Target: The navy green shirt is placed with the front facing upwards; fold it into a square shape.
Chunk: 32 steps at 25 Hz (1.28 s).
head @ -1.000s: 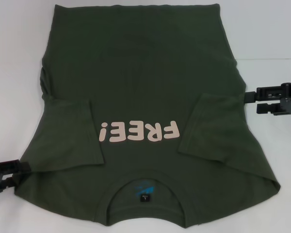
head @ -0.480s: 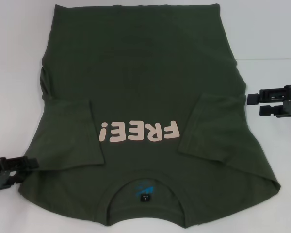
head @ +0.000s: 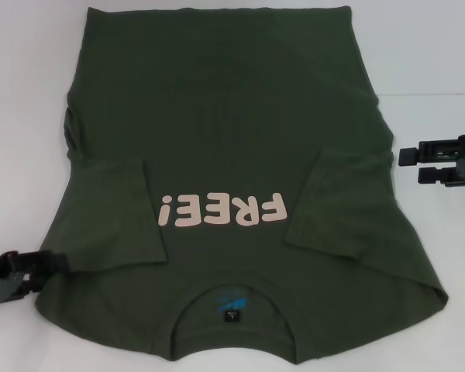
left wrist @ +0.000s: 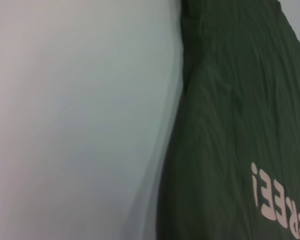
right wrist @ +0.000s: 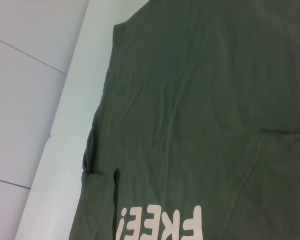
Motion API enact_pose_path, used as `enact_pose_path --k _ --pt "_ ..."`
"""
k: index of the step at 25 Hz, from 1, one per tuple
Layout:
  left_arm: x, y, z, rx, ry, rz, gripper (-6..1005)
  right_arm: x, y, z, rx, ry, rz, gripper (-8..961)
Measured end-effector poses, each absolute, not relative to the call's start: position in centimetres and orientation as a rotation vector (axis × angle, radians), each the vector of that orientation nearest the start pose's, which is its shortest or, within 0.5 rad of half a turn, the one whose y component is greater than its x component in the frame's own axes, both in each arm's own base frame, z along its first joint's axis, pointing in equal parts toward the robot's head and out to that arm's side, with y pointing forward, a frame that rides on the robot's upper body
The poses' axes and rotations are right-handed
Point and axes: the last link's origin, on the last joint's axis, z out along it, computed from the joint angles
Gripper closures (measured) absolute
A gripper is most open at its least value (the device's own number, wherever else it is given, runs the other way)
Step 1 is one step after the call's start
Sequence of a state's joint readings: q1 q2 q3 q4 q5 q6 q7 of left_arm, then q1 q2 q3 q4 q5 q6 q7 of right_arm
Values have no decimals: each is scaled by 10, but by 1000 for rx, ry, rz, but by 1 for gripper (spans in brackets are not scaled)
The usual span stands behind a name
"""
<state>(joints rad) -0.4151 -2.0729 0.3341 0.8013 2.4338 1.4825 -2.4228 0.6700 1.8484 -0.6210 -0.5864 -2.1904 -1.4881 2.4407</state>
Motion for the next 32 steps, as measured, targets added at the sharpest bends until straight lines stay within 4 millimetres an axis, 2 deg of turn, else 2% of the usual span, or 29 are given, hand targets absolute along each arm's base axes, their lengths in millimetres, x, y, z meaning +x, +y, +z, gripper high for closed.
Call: enact_pose_path --k 4,14,21,27,32 --pt "-361 296 45 2240 2581 690 439 283 385 83 -2175 1857 556 189" --pt "-360 298 45 2264 2565 667 540 283 384 83 -2181 1860 553 188" --pt "-359 299 44 2269 2560 657 776 285 382 84 -2185 1861 536 189" --pt "-358 299 45 2280 2549 659 894 292 372 87 -2206 1891 488 188" --pt "-354 302 48 2306 2513 663 972 306 352 91 -2246 1930 335 188"
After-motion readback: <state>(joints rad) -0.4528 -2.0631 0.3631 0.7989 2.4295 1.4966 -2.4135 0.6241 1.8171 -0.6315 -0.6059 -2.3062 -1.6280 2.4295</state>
